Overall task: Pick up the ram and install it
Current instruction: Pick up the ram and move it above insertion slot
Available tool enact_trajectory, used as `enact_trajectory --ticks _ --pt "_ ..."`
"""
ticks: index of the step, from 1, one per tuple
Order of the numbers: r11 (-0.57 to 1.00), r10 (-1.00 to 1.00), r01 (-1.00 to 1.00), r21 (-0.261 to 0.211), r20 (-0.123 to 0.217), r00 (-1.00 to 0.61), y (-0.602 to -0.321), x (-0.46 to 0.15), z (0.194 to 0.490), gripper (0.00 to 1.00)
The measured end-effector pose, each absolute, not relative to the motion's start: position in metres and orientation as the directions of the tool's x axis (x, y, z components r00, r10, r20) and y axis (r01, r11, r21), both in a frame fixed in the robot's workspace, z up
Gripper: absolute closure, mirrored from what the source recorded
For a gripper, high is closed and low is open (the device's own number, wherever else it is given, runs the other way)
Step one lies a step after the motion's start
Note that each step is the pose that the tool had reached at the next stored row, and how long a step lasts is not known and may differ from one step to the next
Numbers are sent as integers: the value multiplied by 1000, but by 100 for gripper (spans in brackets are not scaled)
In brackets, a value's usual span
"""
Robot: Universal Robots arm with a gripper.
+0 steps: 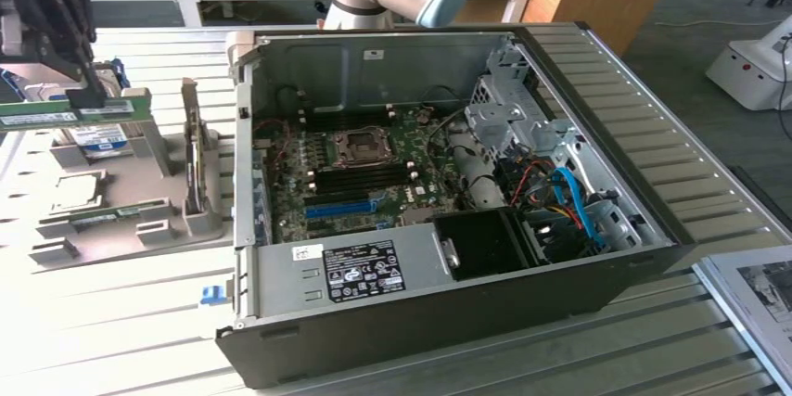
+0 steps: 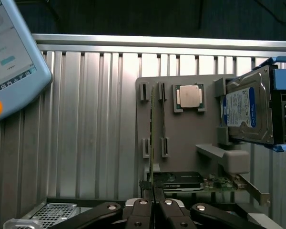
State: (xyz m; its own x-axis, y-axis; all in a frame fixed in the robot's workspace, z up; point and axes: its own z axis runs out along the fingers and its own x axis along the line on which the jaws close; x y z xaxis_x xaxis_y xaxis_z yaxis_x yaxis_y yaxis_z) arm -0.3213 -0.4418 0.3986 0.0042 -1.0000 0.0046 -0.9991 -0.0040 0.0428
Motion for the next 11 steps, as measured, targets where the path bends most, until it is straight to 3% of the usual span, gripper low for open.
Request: enact_trajectory --ticks 11 --pt "-4 -1000 -999 43 5 4 -442 -296 399 88"
